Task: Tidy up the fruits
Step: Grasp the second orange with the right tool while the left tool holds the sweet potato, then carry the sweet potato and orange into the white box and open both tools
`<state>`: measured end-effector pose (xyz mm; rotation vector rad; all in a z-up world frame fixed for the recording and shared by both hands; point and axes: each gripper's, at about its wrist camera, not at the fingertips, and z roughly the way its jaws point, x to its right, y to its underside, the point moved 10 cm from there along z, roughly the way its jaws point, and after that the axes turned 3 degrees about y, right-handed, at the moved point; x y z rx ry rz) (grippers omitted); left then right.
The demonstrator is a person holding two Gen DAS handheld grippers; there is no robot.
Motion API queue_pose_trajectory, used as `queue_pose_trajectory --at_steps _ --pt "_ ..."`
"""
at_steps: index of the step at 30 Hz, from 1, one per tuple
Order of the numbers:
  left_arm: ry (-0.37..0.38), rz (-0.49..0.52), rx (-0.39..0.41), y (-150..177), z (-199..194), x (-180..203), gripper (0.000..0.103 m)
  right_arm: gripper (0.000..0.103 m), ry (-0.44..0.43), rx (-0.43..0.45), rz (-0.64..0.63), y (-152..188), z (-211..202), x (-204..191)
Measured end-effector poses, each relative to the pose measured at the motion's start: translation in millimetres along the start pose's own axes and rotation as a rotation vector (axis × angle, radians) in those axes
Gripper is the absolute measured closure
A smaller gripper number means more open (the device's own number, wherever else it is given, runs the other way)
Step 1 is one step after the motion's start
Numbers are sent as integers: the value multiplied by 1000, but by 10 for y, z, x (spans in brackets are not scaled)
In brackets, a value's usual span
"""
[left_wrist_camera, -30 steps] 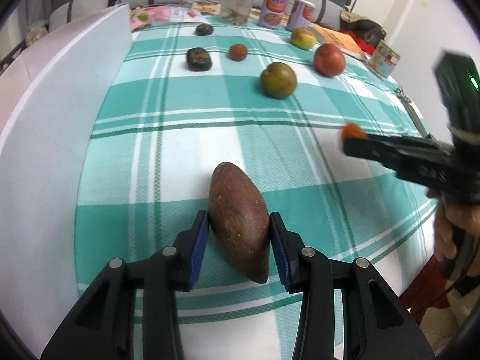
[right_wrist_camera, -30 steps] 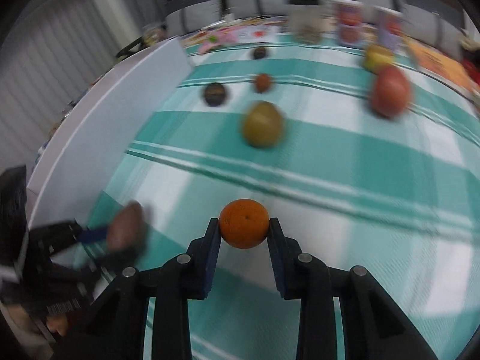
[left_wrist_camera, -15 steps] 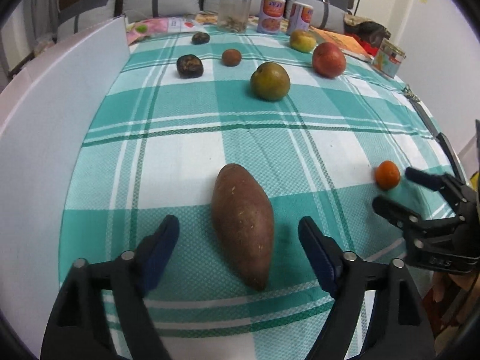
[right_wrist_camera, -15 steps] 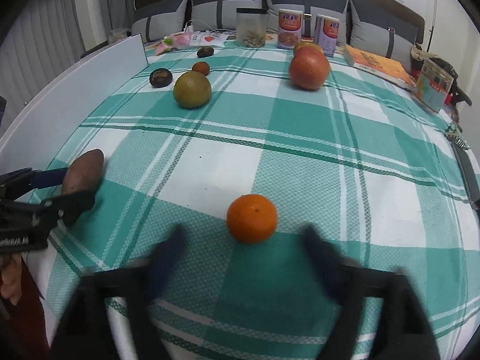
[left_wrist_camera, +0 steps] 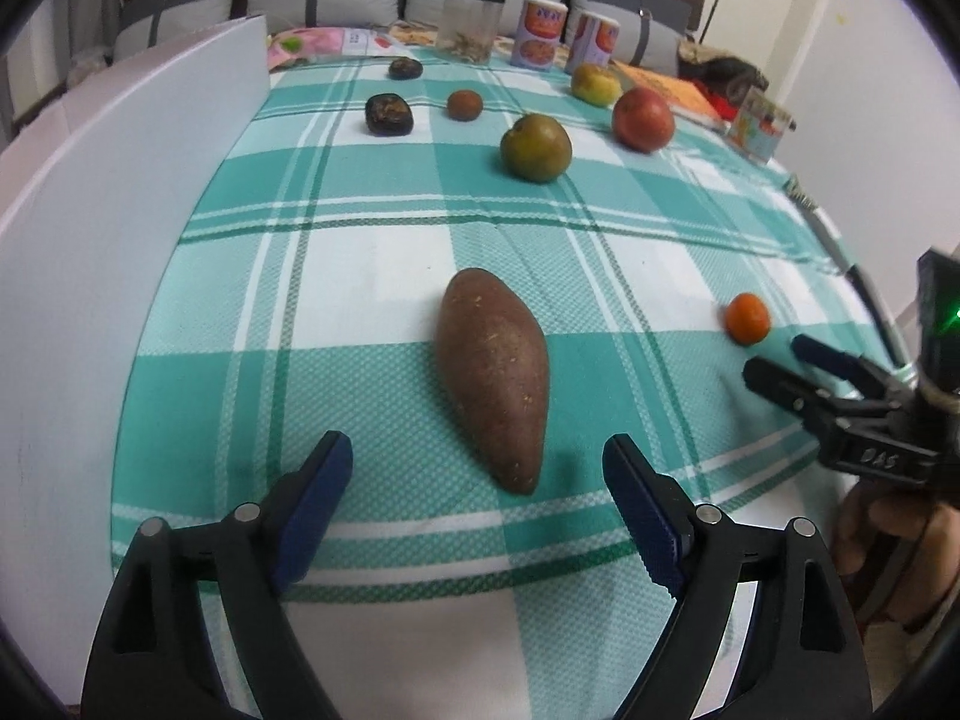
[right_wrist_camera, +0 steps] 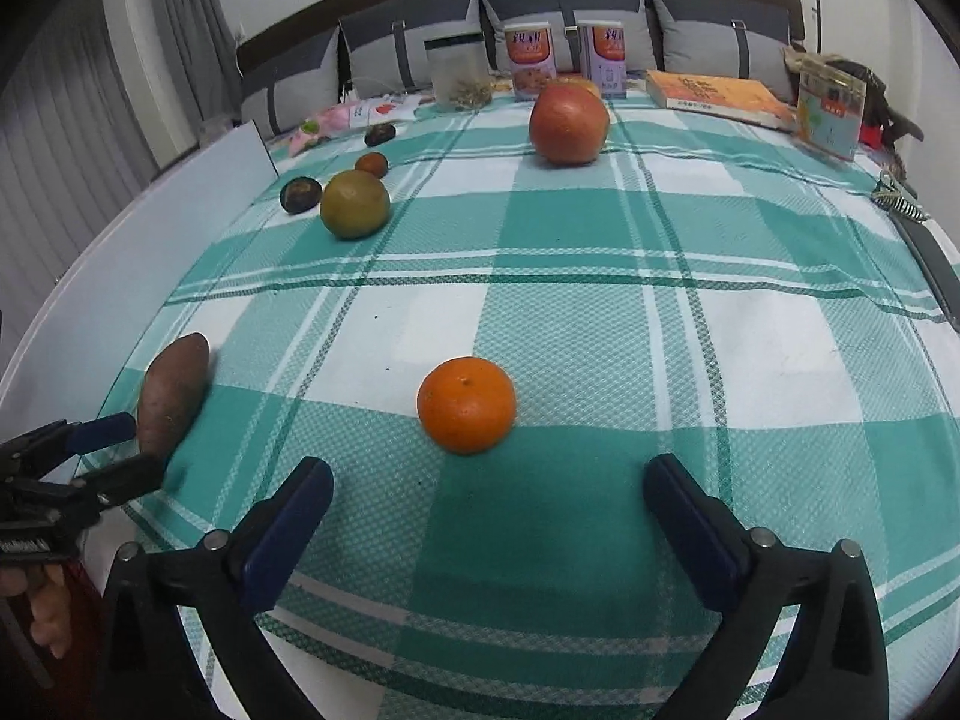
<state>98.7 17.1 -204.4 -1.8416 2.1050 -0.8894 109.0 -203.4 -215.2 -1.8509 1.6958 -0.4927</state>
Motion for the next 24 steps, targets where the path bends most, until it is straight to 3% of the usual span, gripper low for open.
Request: queue_pose_trajectory --at_steps 4,8,9,11,12,15,17,18,21,24 --pt "21 -10 1 -15 -15 -2 16 0 -1 -23 -11 9 -12 -8" --pt "0 7 -13 -143 87 79 20 2 -83 -37 75 -103 -90 29" --pt "-23 21 -23 -171 128 95 23 9 -85 -40 70 -133 -81 26" --pt "-64 43 -51 -192 215 103 41 24 -88 -71 45 -167 -12 -3" --pt "-80 45 -68 -185 255 99 44 33 -94 -92 33 -172 42 -29" --pt "-116 55 -66 -195 277 61 54 42 -52 -103 -35 -202 144 -92" --pt "-111 63 -61 -222 284 60 62 66 -35 -106 -71 -227 175 -141" --pt "-113 69 -63 -234 292 59 62 72 -25 -116 -89 -223 191 -159" --pt "-98 66 -63 -253 276 55 62 73 7 -138 -160 -194 195 -227" --pt "-43 16 -48 -311 146 47 62 73 -55 -167 -86 -221 100 -202"
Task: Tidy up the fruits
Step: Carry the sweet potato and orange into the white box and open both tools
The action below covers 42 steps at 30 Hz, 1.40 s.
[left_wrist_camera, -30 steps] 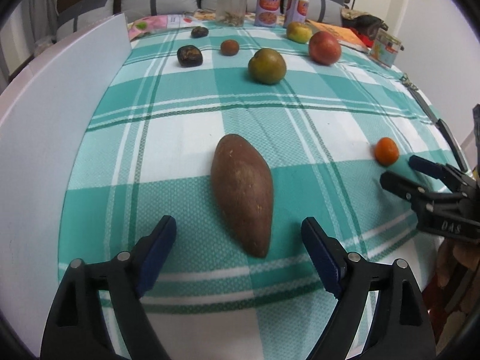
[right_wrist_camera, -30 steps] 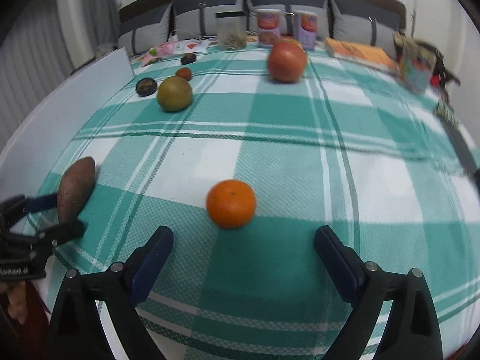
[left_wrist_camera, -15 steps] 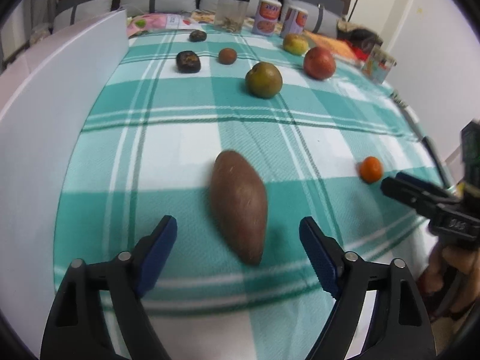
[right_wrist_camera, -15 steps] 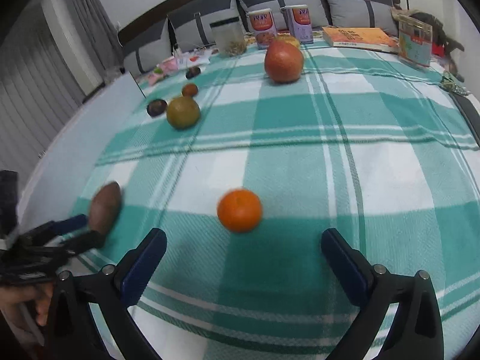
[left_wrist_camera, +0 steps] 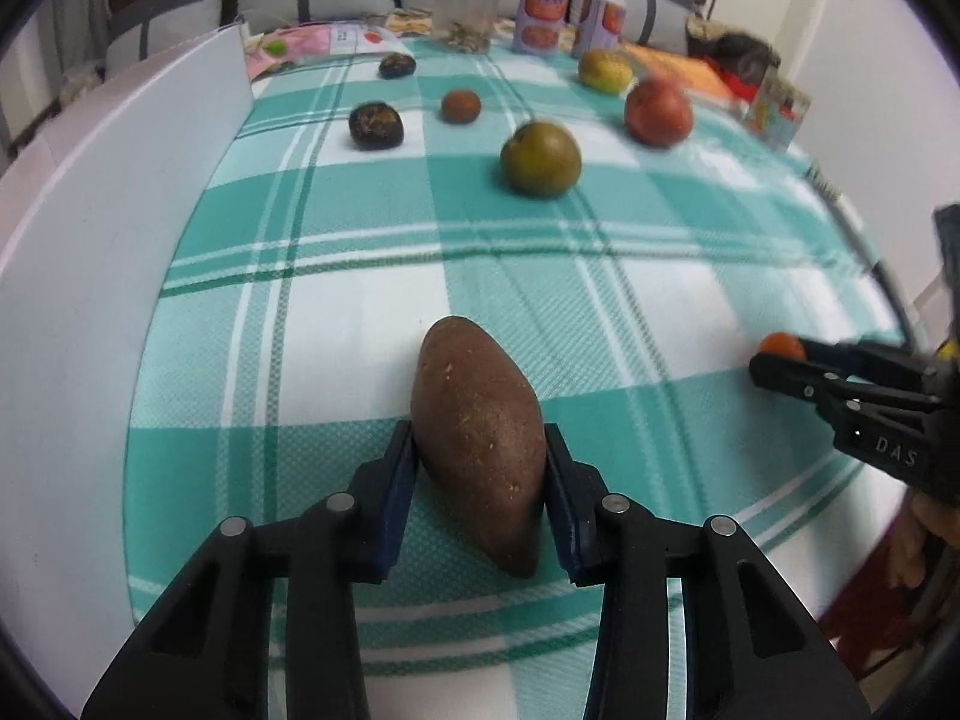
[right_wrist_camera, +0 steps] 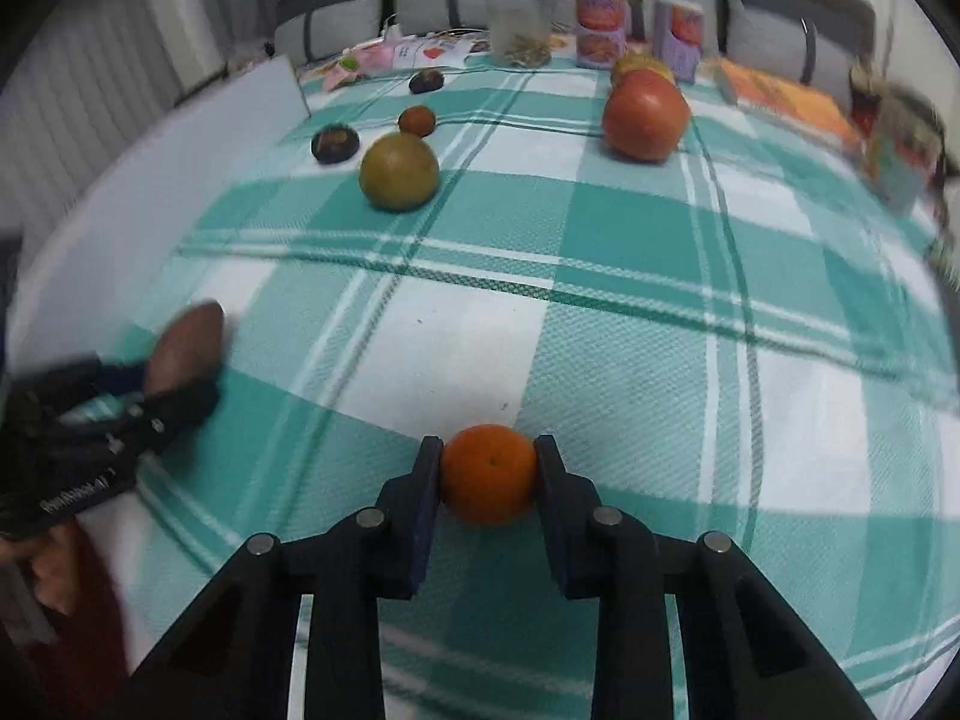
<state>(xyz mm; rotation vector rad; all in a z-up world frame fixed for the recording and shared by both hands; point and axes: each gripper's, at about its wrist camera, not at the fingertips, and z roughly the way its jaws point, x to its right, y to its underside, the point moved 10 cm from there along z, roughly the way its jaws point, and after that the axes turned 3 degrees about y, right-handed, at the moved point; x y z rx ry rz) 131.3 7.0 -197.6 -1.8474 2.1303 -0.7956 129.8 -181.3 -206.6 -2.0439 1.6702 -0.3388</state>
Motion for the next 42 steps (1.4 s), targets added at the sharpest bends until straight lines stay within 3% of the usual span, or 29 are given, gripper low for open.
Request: queue_pose_trajectory --at_steps 4,7,10,15,16,20,25,32,33,35,36,37,42 --pt "110 -77 60 -199 -465 -11 62 73 -129 31 132 -277 -278 10" --pt "172 -130 135 -411 -983 -150 62 73 -192 61 134 -592 -499 -178" --pt "183 -188 199 -560 -1474 -503 62 73 -261 89 87 -905 -697 -551" --pt "60 -271 246 -627 -1945 -1425 62 73 -417 92 -55 -1297 -915 -1652" --pt "-4 -289 239 -597 -1983 -1714 62 73 -449 84 -93 -1351 -928 -1933" --pt "-125 -365 162 -380 -1830 -2451 62 73 -507 31 -256 -1428 -806 -2948" --pt "-201 -439 44 -50 -1493 -2968 62 72 -455 -85 -403 -1256 -272 -3760" --pt "-274 -476 -15 252 -1318 -3182 57 71 -344 -130 -467 -1085 210 -4011" --pt "-285 -471 -12 277 -1347 -3191 54 69 -334 -128 -469 -1096 222 -4003" --pt "-311 -460 10 257 -1417 -3216 34 47 -334 -113 -457 -1120 196 -3990" --pt "-321 -459 39 225 -1498 -3203 31 25 -345 -97 -446 -1149 132 -3950" --pt "-326 -460 62 182 -1555 -3194 29 15 -361 -68 -431 -1199 49 -3916" --pt "-328 -439 220 -164 -1994 -2970 22 0 -355 93 -374 -1459 -409 -3503"
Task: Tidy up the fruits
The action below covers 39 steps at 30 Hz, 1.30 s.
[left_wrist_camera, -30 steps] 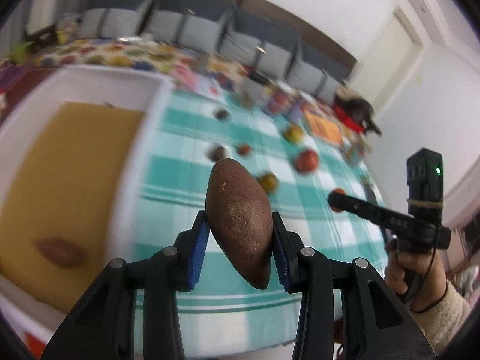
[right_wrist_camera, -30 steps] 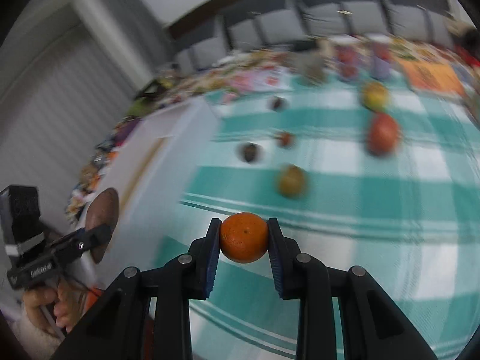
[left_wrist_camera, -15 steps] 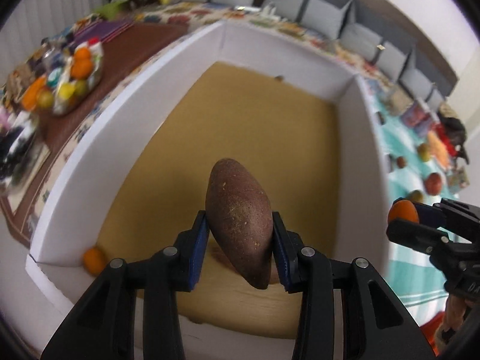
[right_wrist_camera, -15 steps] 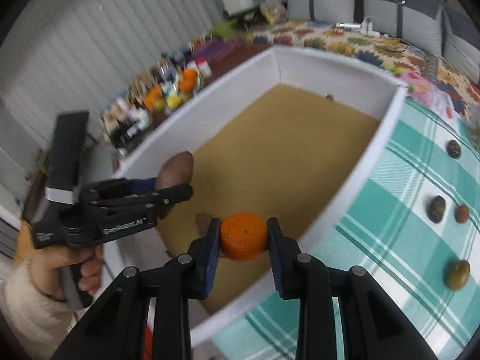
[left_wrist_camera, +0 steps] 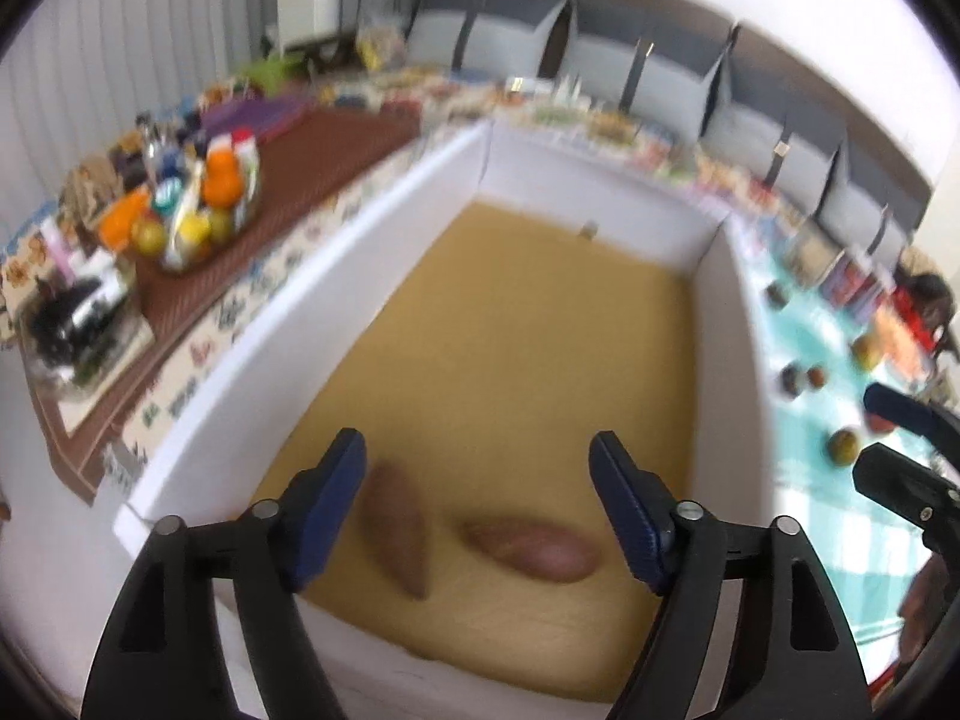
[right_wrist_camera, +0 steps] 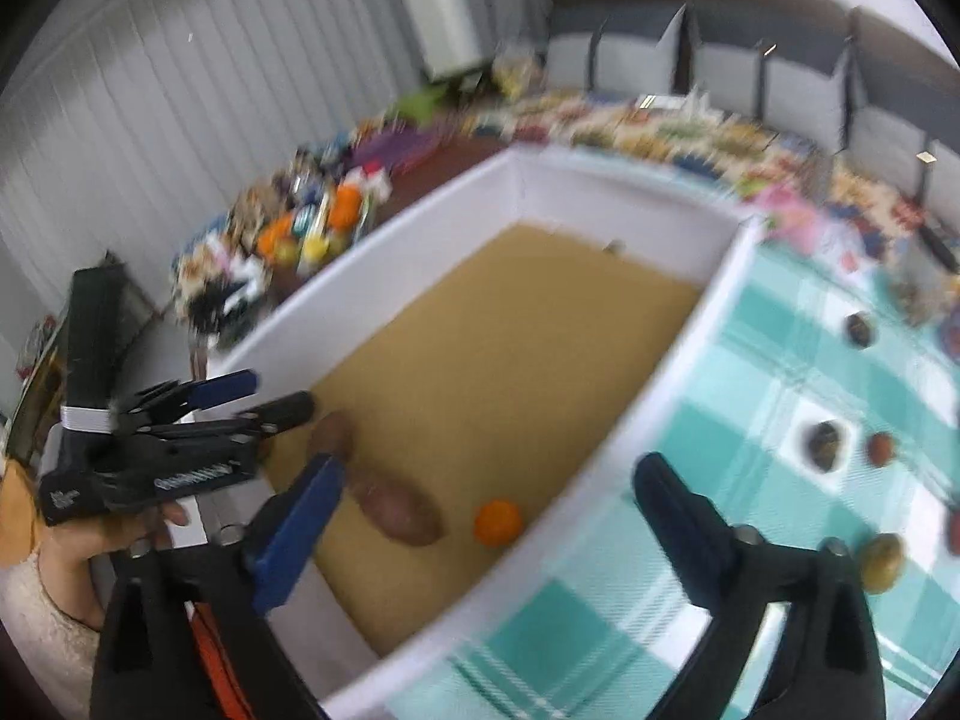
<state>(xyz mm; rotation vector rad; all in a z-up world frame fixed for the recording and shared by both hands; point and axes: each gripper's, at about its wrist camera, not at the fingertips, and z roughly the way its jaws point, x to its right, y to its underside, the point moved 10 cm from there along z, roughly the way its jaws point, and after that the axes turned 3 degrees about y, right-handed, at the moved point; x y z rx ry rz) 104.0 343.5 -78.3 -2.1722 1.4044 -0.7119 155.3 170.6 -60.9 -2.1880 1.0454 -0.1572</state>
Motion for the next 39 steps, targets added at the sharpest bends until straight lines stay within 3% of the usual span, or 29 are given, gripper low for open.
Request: queue_pose_trajectory --at_steps 4,7,11,14,18,21,24,31,39 --pt "88 48 89 -110 -331 557 18 0 88 113 36 143 -538 582" --pt "180 127 91 -2 -451 1184 17 0 191 121 70 588 -752 1211" --pt "291 228 46 280 -443 1947 17 0 389 20 148 1594 -842 2215" --pt "351 322 -28 682 -244 2539 16 0 522 -37 227 2310 -976 2847" --pt "381 421 -105 1224 127 3068 16 0 591 -44 380 2890 -1208 3349" --pt "360 458 -160 1552 508 3300 16 0 578 3 461 2854 -1325 3492" --pt "346 436 -150 1618 696 3372 16 0 598 50 429 2733 -1366 3505" --pt "271 450 -105 1639 1069 3363 16 0 563 8 407 2808 -1127 3393" --pt "280 480 -84 1726 1149 3389 10 0 566 0 409 2815 -1066 3394"
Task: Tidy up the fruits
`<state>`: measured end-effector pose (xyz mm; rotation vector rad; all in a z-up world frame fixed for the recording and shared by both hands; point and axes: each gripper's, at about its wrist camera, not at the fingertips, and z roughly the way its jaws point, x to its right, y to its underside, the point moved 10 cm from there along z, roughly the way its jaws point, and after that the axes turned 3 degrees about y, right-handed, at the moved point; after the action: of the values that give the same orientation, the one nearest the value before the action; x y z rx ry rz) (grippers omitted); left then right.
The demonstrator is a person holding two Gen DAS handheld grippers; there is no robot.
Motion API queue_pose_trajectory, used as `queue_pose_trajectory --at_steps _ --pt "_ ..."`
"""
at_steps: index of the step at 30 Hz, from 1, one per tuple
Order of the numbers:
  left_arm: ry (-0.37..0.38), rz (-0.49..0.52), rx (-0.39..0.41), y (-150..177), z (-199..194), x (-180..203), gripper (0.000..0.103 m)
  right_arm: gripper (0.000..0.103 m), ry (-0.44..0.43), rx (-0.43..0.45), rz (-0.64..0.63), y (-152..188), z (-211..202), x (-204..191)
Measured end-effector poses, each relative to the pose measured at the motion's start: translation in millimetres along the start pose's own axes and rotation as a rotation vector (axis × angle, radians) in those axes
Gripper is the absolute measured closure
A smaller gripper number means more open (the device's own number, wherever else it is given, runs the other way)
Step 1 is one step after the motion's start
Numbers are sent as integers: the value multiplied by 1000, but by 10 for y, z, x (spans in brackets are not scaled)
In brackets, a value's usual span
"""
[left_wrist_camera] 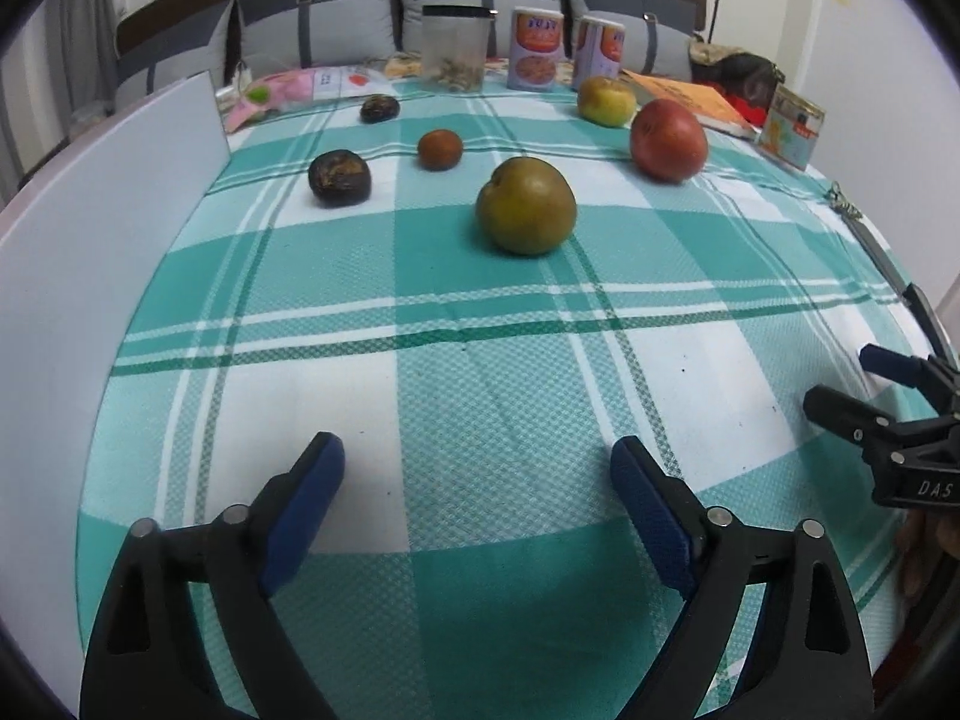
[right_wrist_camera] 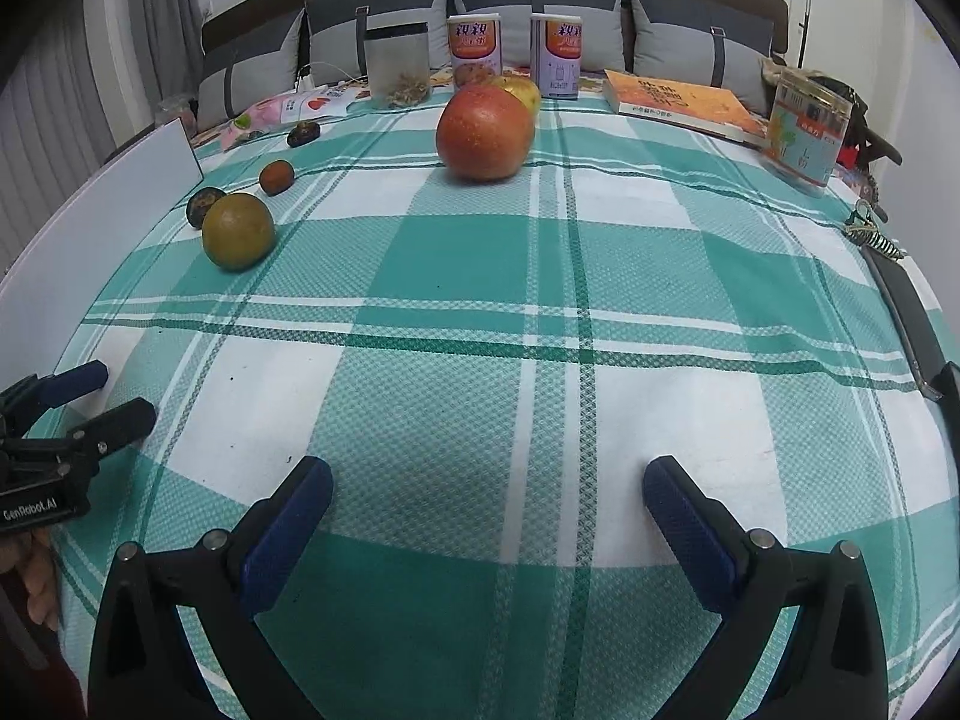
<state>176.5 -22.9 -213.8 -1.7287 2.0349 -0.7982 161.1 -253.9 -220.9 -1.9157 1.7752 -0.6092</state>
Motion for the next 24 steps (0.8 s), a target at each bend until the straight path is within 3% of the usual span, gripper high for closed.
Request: queue_pose_trajectory --at_steps 5,24 --pt "-15 24 -17 13 50 41 5 0 0 -2 29 -21 14 48" --pt "-17 27 -24 20 69 30 2 0 48 -18 -3 -6 61 18"
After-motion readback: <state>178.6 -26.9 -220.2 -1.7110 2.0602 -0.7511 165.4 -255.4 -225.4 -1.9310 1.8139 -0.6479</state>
